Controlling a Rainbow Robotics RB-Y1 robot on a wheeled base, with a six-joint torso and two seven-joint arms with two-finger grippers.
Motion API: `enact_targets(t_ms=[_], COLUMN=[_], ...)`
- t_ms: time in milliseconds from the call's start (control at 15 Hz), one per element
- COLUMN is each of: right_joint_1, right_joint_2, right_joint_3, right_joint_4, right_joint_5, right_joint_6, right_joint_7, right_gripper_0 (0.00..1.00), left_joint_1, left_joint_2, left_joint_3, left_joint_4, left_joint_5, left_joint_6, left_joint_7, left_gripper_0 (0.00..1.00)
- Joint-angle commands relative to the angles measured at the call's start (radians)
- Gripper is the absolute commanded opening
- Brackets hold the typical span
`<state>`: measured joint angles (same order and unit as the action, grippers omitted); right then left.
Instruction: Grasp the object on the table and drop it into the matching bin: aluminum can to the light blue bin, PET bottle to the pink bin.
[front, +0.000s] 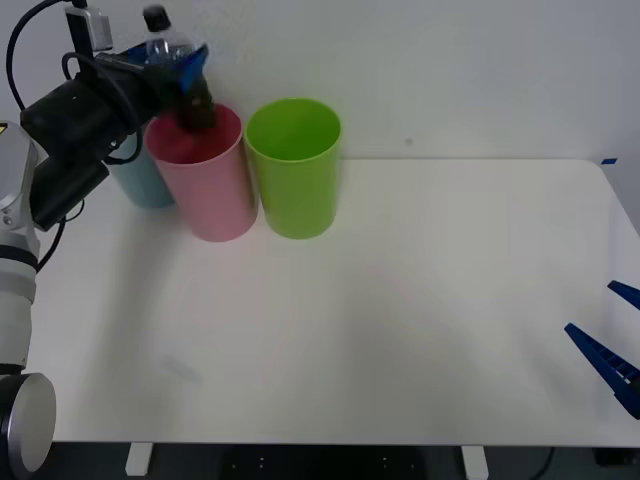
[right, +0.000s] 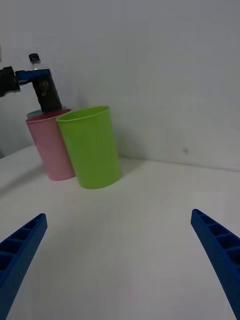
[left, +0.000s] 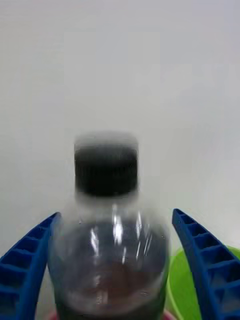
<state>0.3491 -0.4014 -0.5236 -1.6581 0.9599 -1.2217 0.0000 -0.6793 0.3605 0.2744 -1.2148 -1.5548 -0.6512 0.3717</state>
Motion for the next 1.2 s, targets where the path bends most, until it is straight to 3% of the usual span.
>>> enact_targets(t_ms=[67,467,933,1200], right_joint_1=[0.000,0.000,0.000,0.000], right_joint_2=[0.000,0.000,0.000,0.000], right_joint_3=[0.000,0.000,0.000,0.000], right_joint_4=[0.000,0.000,0.000,0.000], right_joint_5=[0.000,0.000,0.000,0.000], right_joint_6=[0.000,0.000,0.000,0.000], right_joint_7=[0.000,0.000,0.000,0.000], right_gripper_0=[1.00,1.00,1.00,1.00], left_joint_1=[0.012,0.182,0.474,0.609], left_joint_2=[0.002,0.020,0.023,0.055], left_joint_3=[0.005,0.015,0.103,0.141], left_joint_4=[0.000,-0.152,-0.410,-0.496], left_joint_5=[0.033,0.182,0.306,0.383], left_joint_6=[-0.015,-0.036,-0.100,-0.145], left_joint_7=[-0.005,-0.024,-0.034,-0.051], left_gripper_0=[1.00,1.00,1.00,1.00])
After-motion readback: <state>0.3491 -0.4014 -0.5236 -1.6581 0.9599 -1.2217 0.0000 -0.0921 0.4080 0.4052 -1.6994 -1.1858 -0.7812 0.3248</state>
